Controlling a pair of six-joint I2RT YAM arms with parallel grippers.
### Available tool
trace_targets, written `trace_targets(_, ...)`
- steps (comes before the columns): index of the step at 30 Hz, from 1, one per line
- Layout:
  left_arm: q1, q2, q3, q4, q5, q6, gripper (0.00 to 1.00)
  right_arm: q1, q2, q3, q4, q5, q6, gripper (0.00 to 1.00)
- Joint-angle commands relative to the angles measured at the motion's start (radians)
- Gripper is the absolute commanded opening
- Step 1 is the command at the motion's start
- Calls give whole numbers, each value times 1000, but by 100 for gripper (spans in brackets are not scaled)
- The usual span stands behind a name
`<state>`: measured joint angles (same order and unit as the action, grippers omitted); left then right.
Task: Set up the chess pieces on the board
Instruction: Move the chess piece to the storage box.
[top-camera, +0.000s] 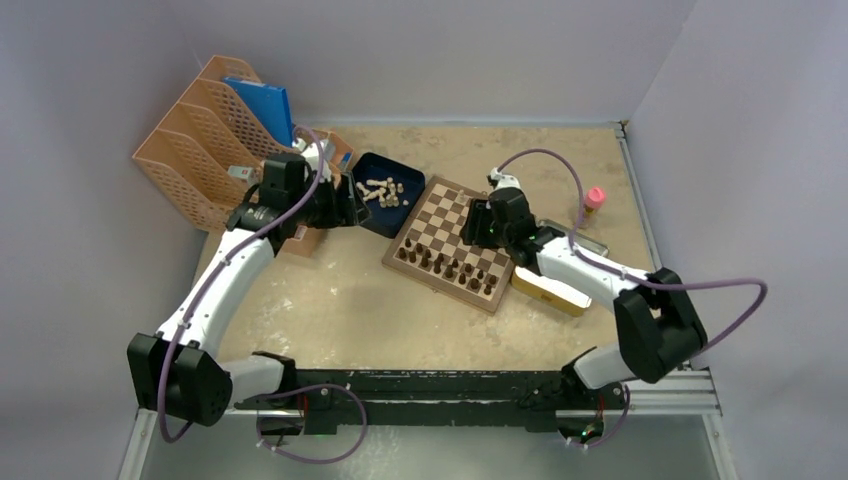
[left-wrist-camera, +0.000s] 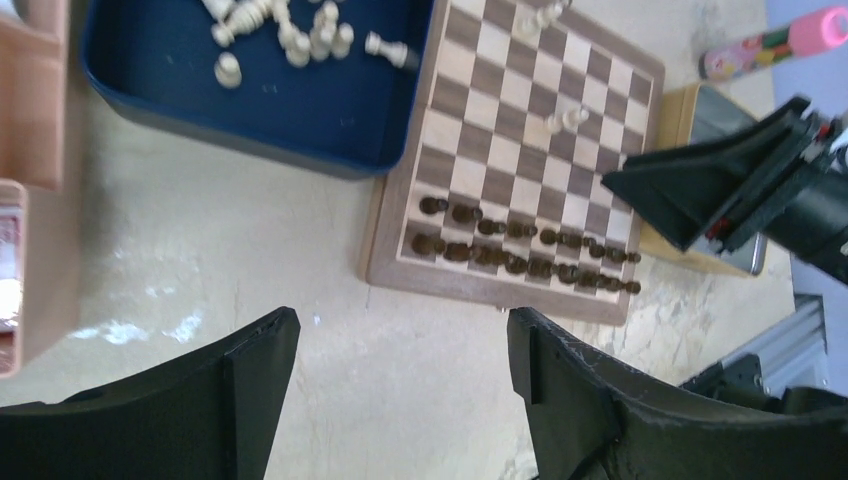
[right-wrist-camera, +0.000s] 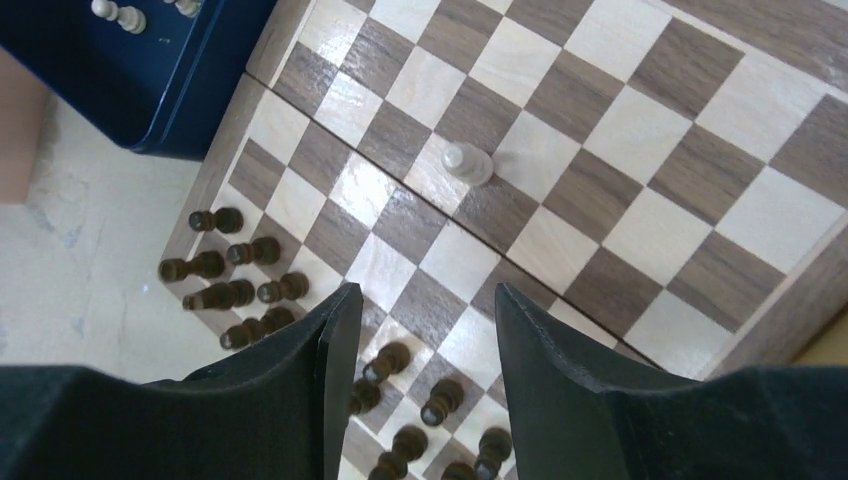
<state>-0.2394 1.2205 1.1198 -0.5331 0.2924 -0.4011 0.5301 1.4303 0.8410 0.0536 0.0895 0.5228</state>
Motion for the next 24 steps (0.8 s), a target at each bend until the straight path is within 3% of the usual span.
trace_targets(1,18,-2,-30,20,119,18,76,5,65,96,63,64,-23,54)
trace_targets(15,17,-110,-171,16,184,29,77,23,296,247,28,175,-53,42)
trace_targets(24,16,-181,-261,23,175,34,77,31,334,304,-39,266,-55,21)
